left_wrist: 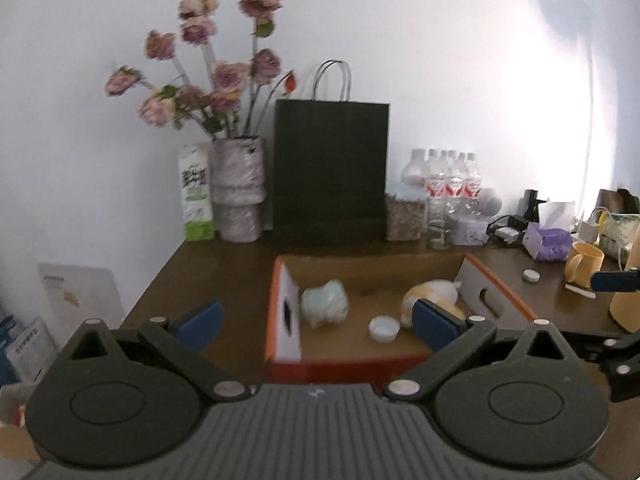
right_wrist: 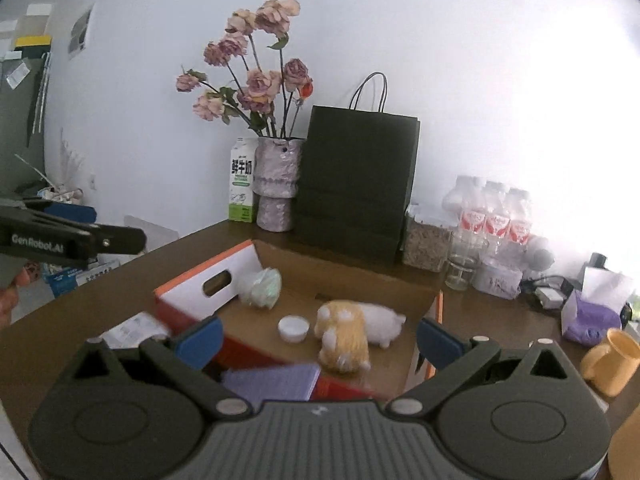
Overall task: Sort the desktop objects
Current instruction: 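Move the left gripper to the black pouch and the right to a white cap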
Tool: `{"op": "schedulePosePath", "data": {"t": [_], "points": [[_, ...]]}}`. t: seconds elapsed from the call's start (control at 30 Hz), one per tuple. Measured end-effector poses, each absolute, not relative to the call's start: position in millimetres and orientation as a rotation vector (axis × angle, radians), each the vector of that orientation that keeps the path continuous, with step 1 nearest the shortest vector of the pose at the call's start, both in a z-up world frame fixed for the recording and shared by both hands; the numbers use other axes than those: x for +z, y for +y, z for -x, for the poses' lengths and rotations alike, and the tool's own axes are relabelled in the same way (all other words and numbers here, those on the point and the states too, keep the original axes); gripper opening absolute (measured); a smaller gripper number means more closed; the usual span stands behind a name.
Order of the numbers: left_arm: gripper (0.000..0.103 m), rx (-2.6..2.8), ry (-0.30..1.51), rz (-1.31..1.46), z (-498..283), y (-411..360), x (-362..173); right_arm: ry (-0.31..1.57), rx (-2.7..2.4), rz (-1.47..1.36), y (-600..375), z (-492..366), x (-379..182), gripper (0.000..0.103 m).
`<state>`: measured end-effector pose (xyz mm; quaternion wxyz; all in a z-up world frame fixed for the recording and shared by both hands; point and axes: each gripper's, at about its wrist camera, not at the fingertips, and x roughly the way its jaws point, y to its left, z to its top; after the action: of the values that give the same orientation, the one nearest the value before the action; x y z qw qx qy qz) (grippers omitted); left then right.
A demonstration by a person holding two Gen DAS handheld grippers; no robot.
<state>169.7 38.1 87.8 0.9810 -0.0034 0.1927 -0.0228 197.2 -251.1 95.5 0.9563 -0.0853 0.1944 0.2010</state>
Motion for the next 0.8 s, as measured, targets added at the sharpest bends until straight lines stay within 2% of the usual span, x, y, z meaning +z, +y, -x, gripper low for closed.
{"op": "schedulePosePath", "data": {"t": [0.5,0.8], "points": [[0.103,0.012,0.456,0.138,-99.0,55.0,14.5,0.477,0.362,0.119,-255.8,-125.8,20.9,0.103],[0.103,0.007,0.503,0.084,-110.3,42.8,0.4,0.528,0.376,0.122,-246.3,-126.5,-8.7,0.097]]}}
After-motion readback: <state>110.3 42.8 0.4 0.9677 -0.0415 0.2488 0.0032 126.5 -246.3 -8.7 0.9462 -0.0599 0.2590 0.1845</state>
